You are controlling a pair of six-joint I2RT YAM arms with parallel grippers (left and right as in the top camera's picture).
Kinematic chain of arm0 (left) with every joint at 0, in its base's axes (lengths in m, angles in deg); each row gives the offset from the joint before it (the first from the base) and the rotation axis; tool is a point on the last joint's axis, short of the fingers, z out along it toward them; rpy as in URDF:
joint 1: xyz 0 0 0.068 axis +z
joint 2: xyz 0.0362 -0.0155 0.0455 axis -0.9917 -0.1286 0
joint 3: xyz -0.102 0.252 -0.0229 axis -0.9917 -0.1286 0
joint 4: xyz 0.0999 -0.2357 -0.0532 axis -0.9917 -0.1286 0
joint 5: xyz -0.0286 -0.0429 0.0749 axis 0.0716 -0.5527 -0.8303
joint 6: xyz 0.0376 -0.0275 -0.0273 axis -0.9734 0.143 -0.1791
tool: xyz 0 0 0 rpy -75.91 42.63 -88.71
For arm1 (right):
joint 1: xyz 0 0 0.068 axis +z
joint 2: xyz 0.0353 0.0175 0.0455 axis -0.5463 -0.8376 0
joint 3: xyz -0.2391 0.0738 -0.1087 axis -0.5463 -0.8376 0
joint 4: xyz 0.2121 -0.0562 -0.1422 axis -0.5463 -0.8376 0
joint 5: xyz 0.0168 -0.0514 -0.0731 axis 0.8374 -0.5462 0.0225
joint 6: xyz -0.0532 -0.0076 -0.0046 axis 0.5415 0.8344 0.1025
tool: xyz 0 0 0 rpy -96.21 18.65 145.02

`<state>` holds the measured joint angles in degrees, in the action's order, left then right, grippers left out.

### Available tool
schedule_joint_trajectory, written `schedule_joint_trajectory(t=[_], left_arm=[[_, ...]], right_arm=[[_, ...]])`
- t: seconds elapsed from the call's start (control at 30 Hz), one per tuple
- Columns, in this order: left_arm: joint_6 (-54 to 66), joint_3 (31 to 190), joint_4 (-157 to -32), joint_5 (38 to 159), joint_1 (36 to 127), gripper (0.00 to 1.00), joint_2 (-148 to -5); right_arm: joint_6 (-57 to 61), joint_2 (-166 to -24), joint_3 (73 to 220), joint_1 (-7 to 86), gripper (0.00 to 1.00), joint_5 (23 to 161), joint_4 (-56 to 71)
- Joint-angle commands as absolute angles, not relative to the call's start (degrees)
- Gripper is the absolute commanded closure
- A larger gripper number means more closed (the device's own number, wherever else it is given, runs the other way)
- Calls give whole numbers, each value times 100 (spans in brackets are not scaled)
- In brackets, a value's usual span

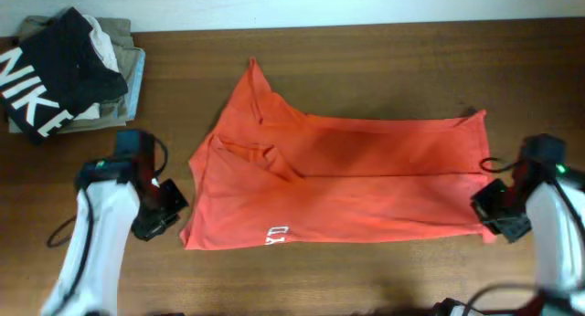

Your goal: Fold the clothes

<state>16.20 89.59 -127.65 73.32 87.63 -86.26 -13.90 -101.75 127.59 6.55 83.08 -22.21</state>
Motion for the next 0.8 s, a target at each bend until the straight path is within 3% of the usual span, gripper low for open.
schedule_joint_trajectory(t=[0.0, 0.03, 0.07, 0.1, 0.17, 0.27, 0.5, 0.63, 0.77], left_arm=[[1662, 9085, -12268, 7618, 8752, 85, -7597], [1583, 9276, -12153, 7657, 8662, 69, -7494], [1583, 9540, -12076, 7657, 8492, 34, -7529], [1583, 9691, -11952, 7662, 8359, 16, -7558], [1576, 9805, -10992, 7672, 7762, 2, -7660], [1653, 10104, -9838, 8715, 7067, 1, -8869], [790, 15350, -11873, 8752, 6689, 1, -13879], [1010, 15524, -11882, 8278, 6737, 2, -14375], [1047, 15524, -11840, 8278, 6765, 11, -14589]], right_arm=[[-728, -9497, 13261, 616, 8, 8216, -2269], [-697, -9478, 13631, 613, 1, 8214, -2409], [-699, -9519, 13970, 613, 1, 8216, -2542], [-699, -9519, 14114, 613, 1, 8242, -2538], [-673, -9519, 14282, 611, 1, 8972, -2254], [-566, -9519, 14280, 616, 1, 9470, -2273], [-4, -9519, 14280, 616, 1, 9444, -2610], [75, -9519, 14280, 616, 1, 9442, -2623], [75, -9519, 14280, 616, 1, 9442, -2625]])
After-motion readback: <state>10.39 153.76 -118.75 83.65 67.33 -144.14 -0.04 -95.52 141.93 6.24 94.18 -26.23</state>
